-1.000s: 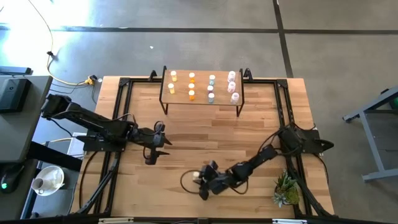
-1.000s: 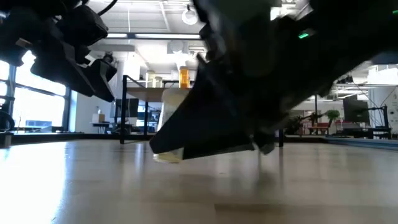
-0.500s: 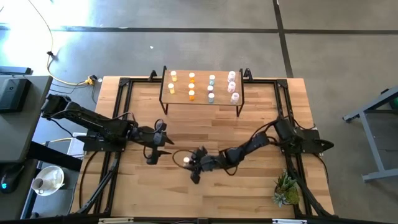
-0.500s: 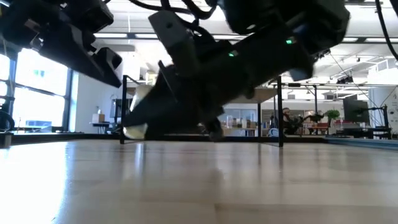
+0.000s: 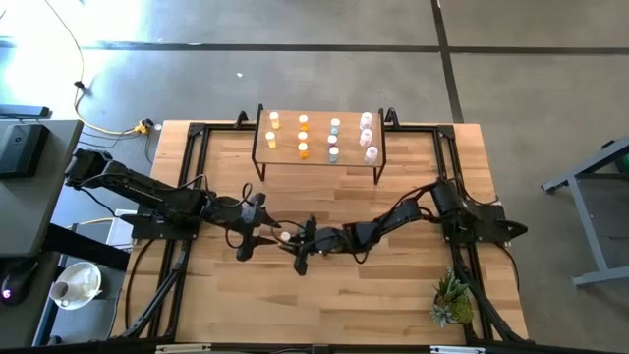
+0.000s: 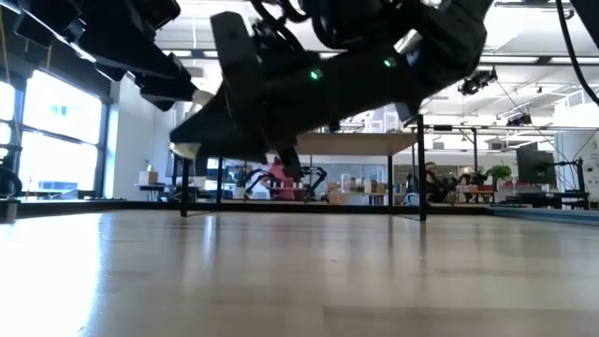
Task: Pick and place medicine bottles onto shelf by color
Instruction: Put the yellow pill bottle on the shelf aligned with the yellow pill bottles
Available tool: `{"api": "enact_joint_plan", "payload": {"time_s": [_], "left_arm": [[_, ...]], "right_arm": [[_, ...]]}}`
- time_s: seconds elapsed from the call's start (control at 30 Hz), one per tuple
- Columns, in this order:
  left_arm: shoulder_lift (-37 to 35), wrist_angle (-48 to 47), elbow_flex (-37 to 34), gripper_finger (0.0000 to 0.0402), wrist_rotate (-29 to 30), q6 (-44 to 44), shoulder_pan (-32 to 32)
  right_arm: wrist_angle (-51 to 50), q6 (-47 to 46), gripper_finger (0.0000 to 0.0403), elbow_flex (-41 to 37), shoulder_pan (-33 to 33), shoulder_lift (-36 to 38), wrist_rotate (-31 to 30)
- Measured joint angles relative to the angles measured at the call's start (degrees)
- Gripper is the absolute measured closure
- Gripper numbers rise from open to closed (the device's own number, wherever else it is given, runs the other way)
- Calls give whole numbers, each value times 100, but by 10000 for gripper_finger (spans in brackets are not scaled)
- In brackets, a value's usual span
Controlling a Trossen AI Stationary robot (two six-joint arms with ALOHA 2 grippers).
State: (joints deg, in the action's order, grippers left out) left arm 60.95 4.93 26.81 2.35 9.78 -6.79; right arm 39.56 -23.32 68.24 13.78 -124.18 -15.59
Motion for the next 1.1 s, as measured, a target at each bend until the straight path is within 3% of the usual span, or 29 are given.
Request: {"api": "enact_joint_plan", "payload": {"time_s": [0.13,0.4,0.7,1.1], "left_arm": [[0,8,0,186,140,57,1],[0,64,0,186,175,57,0],[0,-156,0,196,175,57,0],[0,-123,0,259,164,57,-2]], "right_arm": [[-248,369,325,371,-67,1,0],[-1702,582,325,1068,-78,1,-63],[-1767,532,325,1135,-78,2,-74],[-1774,521,325,1135,-81,2,-88]]}}
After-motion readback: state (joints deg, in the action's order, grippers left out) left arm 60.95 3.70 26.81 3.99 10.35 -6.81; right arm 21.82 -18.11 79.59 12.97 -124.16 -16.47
